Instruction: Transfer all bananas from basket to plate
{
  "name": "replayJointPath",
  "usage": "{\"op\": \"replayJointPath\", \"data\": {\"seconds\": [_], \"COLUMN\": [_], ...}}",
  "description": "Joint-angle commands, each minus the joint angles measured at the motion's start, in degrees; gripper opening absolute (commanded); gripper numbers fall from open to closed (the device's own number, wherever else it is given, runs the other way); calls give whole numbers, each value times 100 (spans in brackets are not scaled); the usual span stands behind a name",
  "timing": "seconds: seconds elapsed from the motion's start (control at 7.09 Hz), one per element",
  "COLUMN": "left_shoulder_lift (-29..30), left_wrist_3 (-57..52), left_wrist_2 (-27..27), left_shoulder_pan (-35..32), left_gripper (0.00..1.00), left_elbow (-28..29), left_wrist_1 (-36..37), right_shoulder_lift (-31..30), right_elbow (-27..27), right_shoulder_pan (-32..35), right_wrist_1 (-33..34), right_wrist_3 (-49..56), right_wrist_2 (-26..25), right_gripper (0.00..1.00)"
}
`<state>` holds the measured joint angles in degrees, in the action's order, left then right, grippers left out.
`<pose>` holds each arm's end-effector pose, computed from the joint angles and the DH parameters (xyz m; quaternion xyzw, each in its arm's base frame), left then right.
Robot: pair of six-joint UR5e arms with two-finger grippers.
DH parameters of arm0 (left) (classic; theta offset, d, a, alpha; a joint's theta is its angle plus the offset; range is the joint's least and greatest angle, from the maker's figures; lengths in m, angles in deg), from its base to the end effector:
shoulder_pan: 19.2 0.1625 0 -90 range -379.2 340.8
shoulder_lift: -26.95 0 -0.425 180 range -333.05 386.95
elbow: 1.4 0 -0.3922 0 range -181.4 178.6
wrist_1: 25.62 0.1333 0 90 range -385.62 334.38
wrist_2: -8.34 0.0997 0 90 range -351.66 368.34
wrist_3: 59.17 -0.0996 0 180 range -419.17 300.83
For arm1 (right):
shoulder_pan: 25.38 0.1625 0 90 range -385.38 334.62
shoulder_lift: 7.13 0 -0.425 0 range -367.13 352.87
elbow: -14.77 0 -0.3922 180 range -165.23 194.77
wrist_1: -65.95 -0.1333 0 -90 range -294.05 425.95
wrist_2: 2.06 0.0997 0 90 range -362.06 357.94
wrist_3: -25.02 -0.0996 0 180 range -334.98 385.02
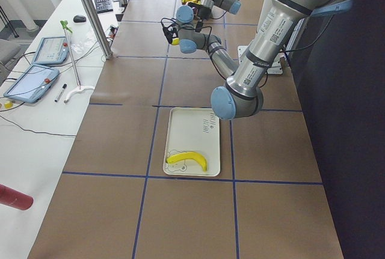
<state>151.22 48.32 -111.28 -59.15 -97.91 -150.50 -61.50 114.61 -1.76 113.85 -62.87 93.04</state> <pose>0.4404 -0.4785 0.1824 -0.0826 0.6209 -0.2294 0.7450 -0.5237 -0.3648 0.1329 0.1226 -0.6811 0.1043 0.7143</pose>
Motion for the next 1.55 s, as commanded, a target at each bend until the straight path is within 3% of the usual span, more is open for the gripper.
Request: {"op": "replayJointPath", "data": {"seconds": [0.0,0.14,0.42,0.56,0.71,1.41], "left_shoulder_lift": [0,-8,-17,-26,-35,-174], "left_wrist_3": [0,-9,-35,-44,-53,-149], "left_wrist_2": [0,0,0,0,0,0], "left_shoulder_pan": [-4,-4,-4,-4,-13,-100], "left_gripper": [56,46,16,7,4,2], "left_elbow": [0,0,0,0,0,-8], "left_wrist_1": [-1,-1,-1,-1,-1,8], "right_shoulder_lift": [-3,-3,-3,-12,-12,-55], "right_elbow": [1,-8,-8,-8,-8,-17], "right_shoulder_pan": [-7,-7,-7,2,2,203], "right_wrist_1": [-8,-8,-8,-8,1,219], "right_wrist_3": [0,0,0,17,-9,35], "right_wrist_2": [0,0,0,0,0,114], "right_gripper": [19,19,22,53,99,100]}}
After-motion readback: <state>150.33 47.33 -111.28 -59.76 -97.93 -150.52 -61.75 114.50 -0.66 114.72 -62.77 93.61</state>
